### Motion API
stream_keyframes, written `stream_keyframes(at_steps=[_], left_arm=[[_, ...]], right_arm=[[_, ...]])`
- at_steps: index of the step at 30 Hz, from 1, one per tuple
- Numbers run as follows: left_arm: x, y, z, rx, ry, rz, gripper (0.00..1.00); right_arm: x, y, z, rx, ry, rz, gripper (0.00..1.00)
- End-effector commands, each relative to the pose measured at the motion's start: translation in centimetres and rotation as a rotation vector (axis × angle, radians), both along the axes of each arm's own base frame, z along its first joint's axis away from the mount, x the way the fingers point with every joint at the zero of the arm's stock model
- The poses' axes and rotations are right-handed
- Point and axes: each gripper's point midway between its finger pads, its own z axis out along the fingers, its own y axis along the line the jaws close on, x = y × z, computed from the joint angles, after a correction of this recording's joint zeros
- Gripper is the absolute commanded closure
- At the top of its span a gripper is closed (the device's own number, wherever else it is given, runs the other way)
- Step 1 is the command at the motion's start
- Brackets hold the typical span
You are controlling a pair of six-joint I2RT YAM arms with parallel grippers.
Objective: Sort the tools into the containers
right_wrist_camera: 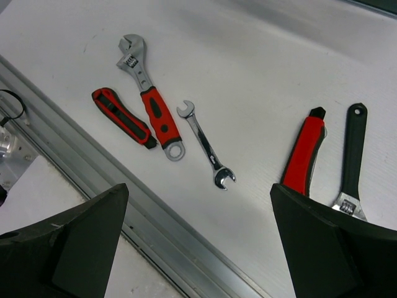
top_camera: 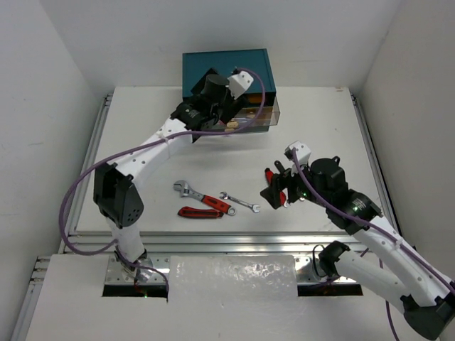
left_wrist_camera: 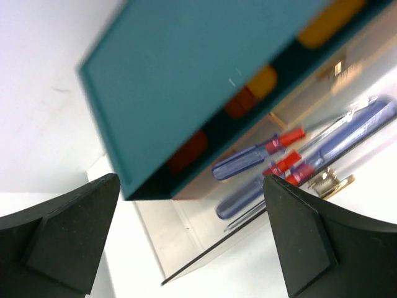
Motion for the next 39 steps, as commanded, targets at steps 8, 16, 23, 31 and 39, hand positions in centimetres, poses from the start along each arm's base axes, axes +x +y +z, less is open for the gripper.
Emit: stream_keyframes(at_steps=[8,16,23,31,39], left_arm=[[-10.5,8.1,13.4,-0.855,-0.237,0.422,0.0],[-21.4,10.1,0.0,-0.895,0.029,0.271,0.0],[-25.3,9.4,-4.0,-0.888,0.147,0.137,0.0],[-25.8,9.9,-2.9,-0.932,0.095,0.113,0.0],[-25.6,8.5,-3.9,-0.901,0.16,0.062,0.0]], right_arm=[[7.6,4.0,2.6,0.245,-0.007,-0.167,0.45],[19.0,9.0,1.1,0.198,-0.058,-0.264,0.96],[24.4,11.2,0.8,0.14,-0.085,-0.284,1.0],[28.2,14.6,0.1,0.131,-0.084,-0.231,1.0],[31.8,17.6,-0.7,0.118,-0.133,-0.167,1.0]])
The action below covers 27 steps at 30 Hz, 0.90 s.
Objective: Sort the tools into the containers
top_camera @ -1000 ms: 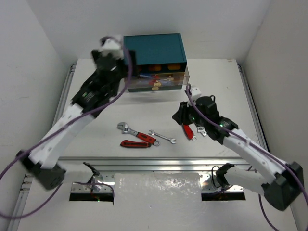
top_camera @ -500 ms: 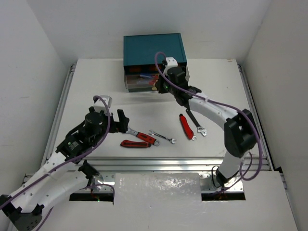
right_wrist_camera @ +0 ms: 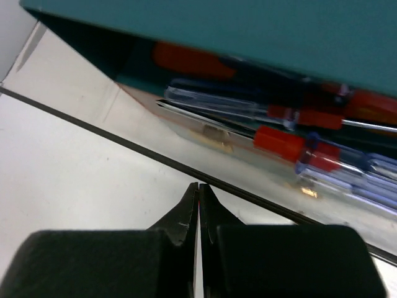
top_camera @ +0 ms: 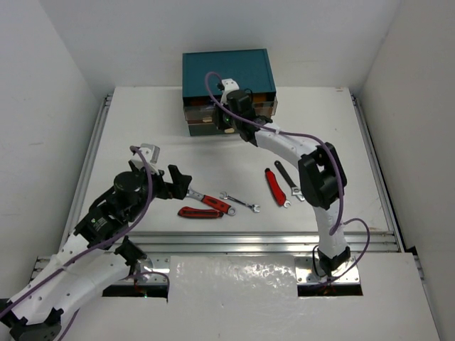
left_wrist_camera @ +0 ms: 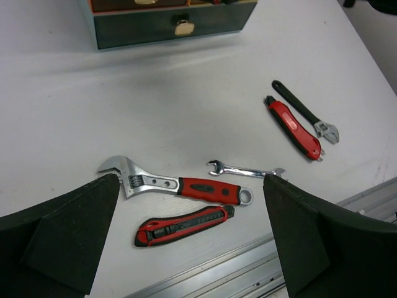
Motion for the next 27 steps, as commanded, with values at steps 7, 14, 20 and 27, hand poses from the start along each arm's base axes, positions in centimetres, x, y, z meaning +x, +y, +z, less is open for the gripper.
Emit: stream_keyframes(at_steps=[7,14,20,27], left_arm=[[0.1,-1.1,1.7,-0.035,-0.049,-0.059,0.0],[0.0,-0.9,2.1,-0.043,-0.064,-0.06,0.0],[0.0,-1.0,2.0,-0.042,-0.059,-0.065,0.0],[0.1,-0.9,2.1,-0.044,-0.062,-0.061,0.0]], right_arm=[[4.8,3.3,4.5,0.027,-0.17,0.061,1.0],[6.6,4.1,4.5,0.071,-0.218,0.028,1.0],[7.4,4.9,5.0,0.084,-0.281,0.044,1.0],[5.3,4.6,10.5,0.103,-0.356,0.09,0.99]])
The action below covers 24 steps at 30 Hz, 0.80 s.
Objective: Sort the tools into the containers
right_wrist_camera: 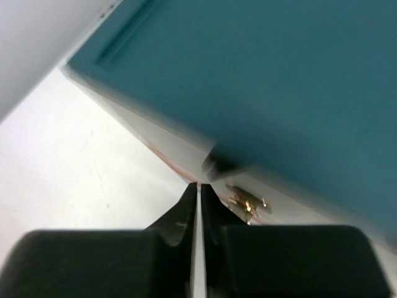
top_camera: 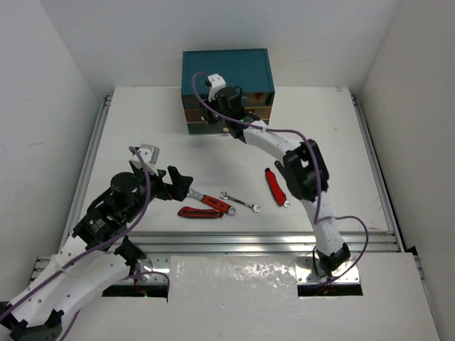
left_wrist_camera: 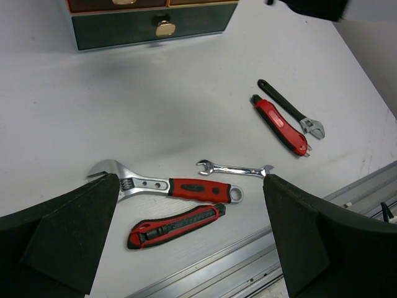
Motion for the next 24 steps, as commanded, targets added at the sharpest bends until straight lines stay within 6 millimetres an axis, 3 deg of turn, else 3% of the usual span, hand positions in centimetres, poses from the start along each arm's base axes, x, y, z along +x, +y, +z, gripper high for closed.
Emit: stream_keyframes(at_steps=[1,2,4,5,7,9,10,11,13,14,15,17,19,21,22,24], left_arm=[[0.5,-0.1,1.7,-0.026,-0.057,-0.002,0.0],[0.5,-0.1,1.8,-0.029,-0.061,-0.003,0.0],[0.5,-0.2,1.7,-0.027,-0.058,-0.006,0.0],[0.5,-0.3,1.7,-0.026,-0.057,-0.011,0.0],[0.6,-0.3,1.4,-0.022,-0.048,-0.014,0.0],[0.6,-0.4,1.4,-0.023,-0.047,-0.015,0.0],[0.6,-0.4,1.4,-0.024,-0.047,-0.015,0.0],[0.6,-0.3,1.5,-0.025,-0.05,-0.015,0.0],[0.5,-0.4,1.5,-0.027,-0.05,-0.016,0.0],[0.6,-0.3,1.5,-0.026,-0.051,-0.017,0.0],[0.5,-0.4,1.4,-0.026,-0.049,-0.02,0.0],[0.6,-0.5,1.4,-0.024,-0.047,-0.021,0.0],[0.6,-0.5,1.2,-0.022,-0.041,-0.021,0.0],[0.6,-0.5,1.1,-0.019,-0.039,-0.023,0.0],[0.7,-0.6,0.9,-0.014,-0.031,-0.025,0.0],[0.8,-0.7,0.7,-0.009,-0.025,-0.03,0.0]], right_arm=[[-2.1,-2.0,6.3,0.086,-0.147,0.006,0.93],[-4.4,-3.5,7.7,0.138,-0.19,0.006,0.74],[-6.6,-4.7,8.6,0.185,-0.192,0.006,0.66],[-8.1,-6.2,8.8,0.185,-0.179,-0.019,0.58],[-9.2,-8.2,8.4,0.197,-0.144,-0.071,0.35],[-9.9,-11.6,7.1,0.213,-0.088,-0.144,0.09],[-9.7,-13.0,6.4,0.226,-0.059,-0.179,0.07],[-8.9,-15.9,5.0,0.268,0.017,-0.253,0.02],[-8.4,-17.6,3.5,0.376,0.161,-0.28,0.01],[-7.1,-20.0,3.3,0.424,0.184,-0.312,0.01],[-7.1,-19.8,2.0,0.455,0.24,-0.263,0.01],[-5.2,-21.7,2.3,0.516,0.249,-0.283,0.01],[-4.2,-21.8,0.9,0.532,0.301,-0.259,0.01],[-2.6,-22.5,1.6,0.552,0.288,-0.262,0.01],[-2.1,-23.0,0.1,0.553,0.331,-0.282,0.01],[-0.8,-23.3,0.4,0.563,0.328,-0.291,0.02]])
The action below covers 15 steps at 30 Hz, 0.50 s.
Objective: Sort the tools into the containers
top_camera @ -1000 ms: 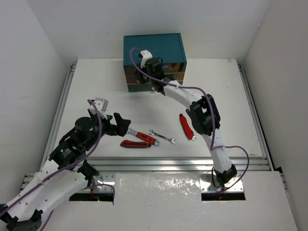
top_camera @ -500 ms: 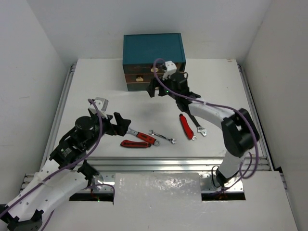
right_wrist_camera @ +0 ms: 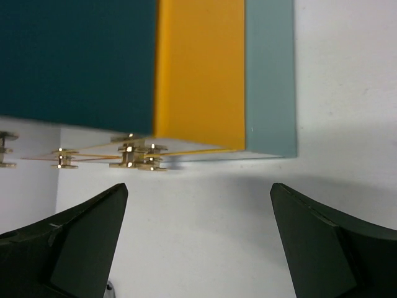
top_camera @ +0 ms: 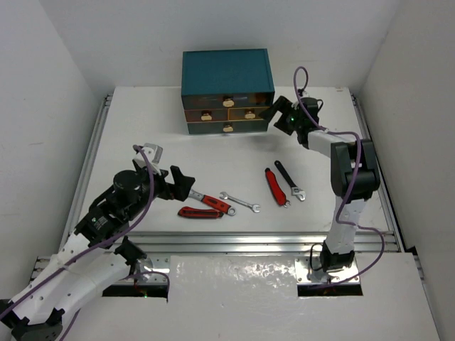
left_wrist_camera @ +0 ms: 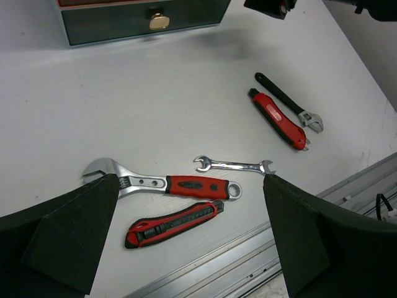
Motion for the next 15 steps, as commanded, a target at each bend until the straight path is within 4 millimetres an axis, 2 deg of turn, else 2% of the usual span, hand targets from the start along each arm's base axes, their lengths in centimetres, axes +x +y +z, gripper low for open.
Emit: stream_keyframes(at_steps=[1,5,7,15], left_arm=[[0.7,-0.4,0.8,-0.007,-0.03,-0.012,0.0],[0.8,-0.7,0.4,0.004,-0.015,-0.022,0.0],[0.9,-0.7,0.3,0.005,-0.012,-0.023,0.0],[1.0,-0.9,0.1,0.01,-0.003,-0.033,0.0]], right_arm=[[1.8,2.3,4.5,0.101,-0.07,0.074,0.03],[2.7,3.2,3.5,0.165,-0.056,0.103,0.07],[2.9,3.7,3.9,0.208,-0.069,0.117,0.12],[3.2,5.7,3.5,0.265,-0.069,0.164,0.2]])
